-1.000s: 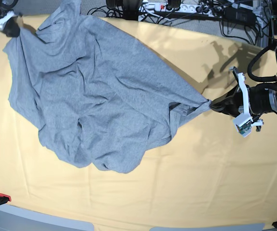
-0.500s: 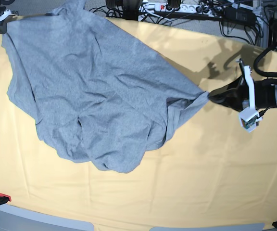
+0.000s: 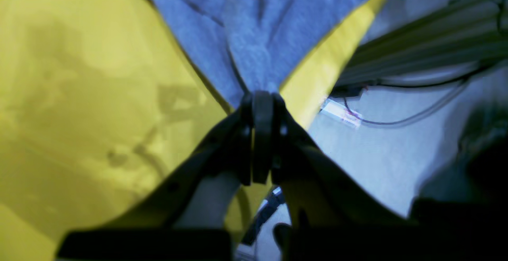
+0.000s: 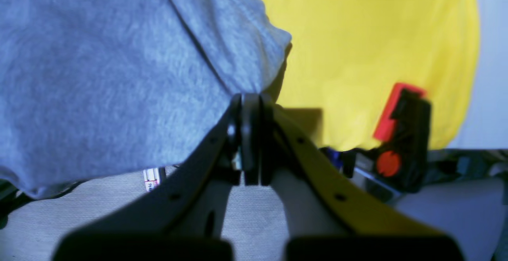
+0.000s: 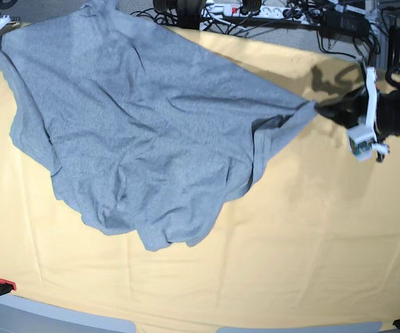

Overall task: Layout the t-shirt on the table in an organized manner, then fold the t-shirt properly
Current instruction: 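Stretch the shirt flat by pulling both grippers apart, then release the shirt with the left gripper and withdraw it, then move the left gripper over the bunched fold in the shirt's middle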

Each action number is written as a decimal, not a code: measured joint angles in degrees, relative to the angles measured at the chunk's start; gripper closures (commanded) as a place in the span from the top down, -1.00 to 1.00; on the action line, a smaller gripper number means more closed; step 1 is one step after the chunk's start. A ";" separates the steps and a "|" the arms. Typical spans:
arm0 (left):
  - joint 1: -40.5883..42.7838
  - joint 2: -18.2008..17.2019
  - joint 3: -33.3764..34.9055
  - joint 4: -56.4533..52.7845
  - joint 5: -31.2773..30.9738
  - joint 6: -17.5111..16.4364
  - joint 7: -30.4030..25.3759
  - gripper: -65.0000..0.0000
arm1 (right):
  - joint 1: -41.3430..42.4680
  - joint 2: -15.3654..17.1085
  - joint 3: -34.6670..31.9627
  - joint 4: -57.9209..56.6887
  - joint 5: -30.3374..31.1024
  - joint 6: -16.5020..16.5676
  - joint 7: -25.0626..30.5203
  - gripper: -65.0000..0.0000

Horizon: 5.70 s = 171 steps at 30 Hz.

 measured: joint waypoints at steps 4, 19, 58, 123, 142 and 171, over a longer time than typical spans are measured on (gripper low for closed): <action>4.83 -1.68 0.00 4.52 0.44 0.00 -0.15 -1.00 | -0.02 1.01 0.00 0.00 0.02 -0.15 -0.24 -1.00; 11.17 -2.56 0.00 5.86 5.77 0.04 -0.02 -0.09 | -0.13 1.40 0.00 0.00 0.24 0.28 -0.44 -0.47; -22.95 31.74 1.75 -49.05 19.98 0.59 -13.14 0.04 | -0.15 1.42 0.00 0.00 1.55 -0.61 2.47 0.08; -30.21 52.72 22.45 -56.74 0.85 0.02 0.17 -0.18 | -0.15 1.42 0.00 0.00 4.13 -0.61 4.70 0.08; -43.56 52.81 16.72 -56.70 0.46 0.26 0.20 0.47 | -0.15 1.42 0.00 0.00 4.13 -0.61 4.70 0.08; -39.76 32.94 20.63 -56.70 22.01 2.38 -3.76 0.47 | -0.15 1.40 0.00 0.00 4.31 -0.61 4.70 0.08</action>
